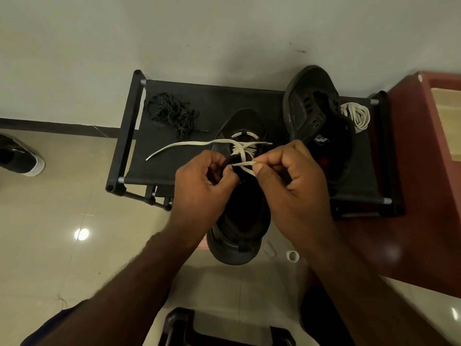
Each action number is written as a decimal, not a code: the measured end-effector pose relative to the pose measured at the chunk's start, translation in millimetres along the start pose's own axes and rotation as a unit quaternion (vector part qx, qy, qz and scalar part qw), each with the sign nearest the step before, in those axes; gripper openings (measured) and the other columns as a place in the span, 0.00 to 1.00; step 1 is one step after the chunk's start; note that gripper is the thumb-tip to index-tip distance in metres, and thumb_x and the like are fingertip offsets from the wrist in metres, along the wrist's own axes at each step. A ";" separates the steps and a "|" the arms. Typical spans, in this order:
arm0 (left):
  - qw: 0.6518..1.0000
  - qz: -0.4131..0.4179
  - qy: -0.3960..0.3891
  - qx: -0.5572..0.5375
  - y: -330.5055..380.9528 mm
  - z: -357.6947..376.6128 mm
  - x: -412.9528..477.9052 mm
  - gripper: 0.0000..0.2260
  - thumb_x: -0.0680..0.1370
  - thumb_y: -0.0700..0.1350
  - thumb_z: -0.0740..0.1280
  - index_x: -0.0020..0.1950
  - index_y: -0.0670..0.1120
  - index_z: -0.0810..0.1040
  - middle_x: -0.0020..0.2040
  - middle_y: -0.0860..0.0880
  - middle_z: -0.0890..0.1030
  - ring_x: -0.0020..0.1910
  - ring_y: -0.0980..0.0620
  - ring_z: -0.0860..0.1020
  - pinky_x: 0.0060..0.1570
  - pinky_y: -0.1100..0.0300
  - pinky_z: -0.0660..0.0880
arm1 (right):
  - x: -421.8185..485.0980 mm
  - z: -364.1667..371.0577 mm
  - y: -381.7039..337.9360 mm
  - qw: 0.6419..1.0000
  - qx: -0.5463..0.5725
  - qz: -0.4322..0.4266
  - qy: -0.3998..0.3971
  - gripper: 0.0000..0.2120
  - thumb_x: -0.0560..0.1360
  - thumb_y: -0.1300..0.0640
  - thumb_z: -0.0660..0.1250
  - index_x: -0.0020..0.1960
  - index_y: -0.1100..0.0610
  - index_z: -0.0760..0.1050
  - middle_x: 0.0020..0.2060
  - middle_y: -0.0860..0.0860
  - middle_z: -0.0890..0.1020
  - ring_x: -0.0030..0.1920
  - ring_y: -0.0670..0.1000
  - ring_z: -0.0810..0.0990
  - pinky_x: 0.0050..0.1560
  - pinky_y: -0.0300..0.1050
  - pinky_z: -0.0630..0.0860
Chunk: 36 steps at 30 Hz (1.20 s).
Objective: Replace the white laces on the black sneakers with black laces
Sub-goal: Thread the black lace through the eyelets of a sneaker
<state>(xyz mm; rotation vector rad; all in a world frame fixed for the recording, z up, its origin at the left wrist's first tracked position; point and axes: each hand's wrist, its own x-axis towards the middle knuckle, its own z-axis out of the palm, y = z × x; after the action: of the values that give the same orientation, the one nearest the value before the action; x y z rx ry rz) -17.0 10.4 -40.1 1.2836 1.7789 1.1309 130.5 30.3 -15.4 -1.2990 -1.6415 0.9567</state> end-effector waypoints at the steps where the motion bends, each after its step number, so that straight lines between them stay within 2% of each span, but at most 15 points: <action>1: 1.000 -0.003 -0.002 -0.002 0.0 -0.4 0.1 0.02 0.77 0.41 0.69 0.46 0.47 0.78 0.36 0.47 0.80 0.34 0.48 0.78 0.34 0.51 0.78 | -1.0 -1.4 -1.9 1.000 0.021 0.000 0.003 0.02 0.75 0.59 0.68 0.45 0.57 0.78 0.44 0.51 0.76 0.43 0.49 0.78 0.43 0.39 0.77; 3: 1.000 -0.004 -0.004 -0.003 0.5 -0.5 -0.4 0.02 0.76 0.41 0.70 0.46 0.48 0.78 0.37 0.48 0.80 0.35 0.48 0.79 0.35 0.51 0.79 | -3.1 -3.2 -5.0 0.998 0.066 0.002 0.003 0.02 0.75 0.60 0.68 0.44 0.58 0.78 0.44 0.54 0.77 0.42 0.50 0.79 0.44 0.37 0.77; 5: 1.000 -0.001 -0.005 -0.002 0.9 -0.9 -0.7 0.03 0.76 0.41 0.70 0.45 0.48 0.78 0.37 0.49 0.80 0.34 0.50 0.78 0.34 0.54 0.78 | -3.4 -3.3 -6.0 0.992 0.125 0.024 -0.008 0.04 0.74 0.58 0.67 0.44 0.59 0.78 0.47 0.58 0.80 0.47 0.54 0.81 0.48 0.44 0.80; 7: 1.000 0.002 -0.005 -0.003 0.5 -0.7 -0.7 0.03 0.76 0.41 0.70 0.45 0.48 0.78 0.36 0.49 0.79 0.34 0.50 0.77 0.32 0.57 0.77 | -2.0 -2.3 -5.5 0.979 0.191 0.056 -0.030 0.04 0.75 0.60 0.66 0.46 0.61 0.77 0.49 0.61 0.82 0.51 0.56 0.84 0.53 0.51 0.81; 10: 1.000 0.001 -0.002 -0.009 -1.0 -0.4 -0.1 0.02 0.77 0.40 0.70 0.45 0.46 0.79 0.36 0.48 0.79 0.33 0.49 0.77 0.32 0.55 0.76 | 0.6 -0.3 -7.4 0.968 0.232 0.072 -0.057 0.05 0.77 0.64 0.63 0.49 0.66 0.75 0.48 0.63 0.84 0.53 0.56 0.85 0.56 0.51 0.81; 13: 1.000 -0.001 -0.005 -0.005 -0.4 -0.1 -0.4 0.02 0.76 0.41 0.70 0.45 0.47 0.79 0.35 0.49 0.79 0.31 0.52 0.76 0.31 0.57 0.75 | 5.4 -5.5 -12.3 0.962 0.259 0.067 -0.053 0.06 0.78 0.63 0.62 0.49 0.66 0.74 0.41 0.62 0.83 0.46 0.57 0.85 0.53 0.50 0.81; 15: 1.000 -0.001 -0.004 -0.009 -0.7 0.0 -0.5 0.03 0.76 0.41 0.70 0.45 0.47 0.79 0.35 0.48 0.79 0.31 0.52 0.76 0.31 0.57 0.75 | 8.9 -9.8 -14.7 0.963 0.262 0.055 -0.039 0.04 0.78 0.63 0.61 0.47 0.61 0.75 0.36 0.58 0.81 0.40 0.54 0.81 0.48 0.46 0.78; 18: 1.000 0.000 -0.001 -0.012 -0.3 1.1 -0.9 0.02 0.76 0.40 0.70 0.45 0.46 0.79 0.35 0.47 0.79 0.32 0.48 0.77 0.32 0.54 0.76 | 6.3 -6.0 -13.4 0.981 0.182 0.049 -0.043 0.04 0.78 0.61 0.61 0.47 0.58 0.74 0.34 0.52 0.77 0.37 0.48 0.76 0.42 0.40 0.75; 21: 1.000 0.004 0.005 -0.021 -1.2 2.4 -0.5 0.02 0.76 0.39 0.70 0.45 0.45 0.79 0.35 0.47 0.79 0.33 0.48 0.77 0.32 0.55 0.76 | -0.3 3.2 -9.5 0.998 0.007 0.008 -0.059 0.05 0.79 0.59 0.62 0.52 0.57 0.75 0.43 0.48 0.79 0.44 0.45 0.79 0.45 0.38 0.77; 23: 1.000 0.018 0.003 -0.021 -1.4 2.3 -0.8 0.02 0.76 0.39 0.70 0.45 0.45 0.79 0.35 0.49 0.79 0.32 0.50 0.77 0.32 0.58 0.76 | -2.0 7.3 -7.9 0.994 -0.084 -0.034 -0.069 0.07 0.78 0.61 0.63 0.55 0.56 0.76 0.48 0.48 0.81 0.48 0.45 0.81 0.50 0.45 0.80; 25: 1.000 0.027 0.001 -0.016 -2.0 2.2 -1.1 0.01 0.75 0.42 0.69 0.45 0.47 0.79 0.35 0.51 0.80 0.32 0.53 0.77 0.32 0.60 0.76 | -3.3 11.1 -7.1 0.980 -0.169 -0.078 -0.069 0.08 0.77 0.61 0.63 0.54 0.56 0.79 0.48 0.49 0.81 0.48 0.49 0.81 0.49 0.55 0.80; 28: 1.000 0.031 -0.004 -0.006 -3.0 2.4 -2.5 0.01 0.75 0.43 0.69 0.46 0.47 0.79 0.36 0.50 0.80 0.34 0.52 0.77 0.34 0.56 0.77 | -3.6 15.8 -7.5 0.950 -0.285 -0.117 -0.053 0.08 0.76 0.62 0.66 0.53 0.57 0.82 0.47 0.53 0.83 0.44 0.54 0.82 0.45 0.56 0.79; 31: 0.999 0.035 -0.010 0.005 -3.5 1.8 -3.2 0.03 0.77 0.40 0.69 0.47 0.47 0.79 0.37 0.51 0.79 0.34 0.53 0.77 0.36 0.55 0.78 | -2.8 17.9 -9.7 0.932 -0.342 -0.114 -0.049 0.06 0.74 0.63 0.72 0.50 0.57 0.83 0.44 0.54 0.83 0.37 0.54 0.81 0.39 0.52 0.79; 34: 0.999 0.035 -0.015 0.013 -2.3 1.6 -4.1 0.01 0.77 0.39 0.70 0.47 0.45 0.79 0.38 0.50 0.80 0.35 0.52 0.77 0.37 0.54 0.78 | -3.3 18.5 -12.7 0.923 -0.371 -0.089 -0.061 0.04 0.74 0.61 0.70 0.47 0.57 0.83 0.44 0.55 0.80 0.32 0.52 0.77 0.31 0.48 0.78; 36: 0.999 0.037 -0.018 0.013 -1.7 1.8 -4.6 0.02 0.76 0.40 0.70 0.47 0.44 0.79 0.38 0.50 0.80 0.36 0.52 0.78 0.37 0.53 0.78 | -2.2 17.8 -13.3 0.928 -0.359 -0.058 -0.077 0.03 0.77 0.59 0.69 0.49 0.57 0.82 0.47 0.54 0.78 0.34 0.50 0.76 0.31 0.46 0.77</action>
<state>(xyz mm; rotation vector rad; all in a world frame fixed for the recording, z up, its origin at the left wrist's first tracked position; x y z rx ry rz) -14.7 6.2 -42.3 1.3872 1.7384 1.1219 109.6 24.4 -10.3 -1.5877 -2.2847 0.3842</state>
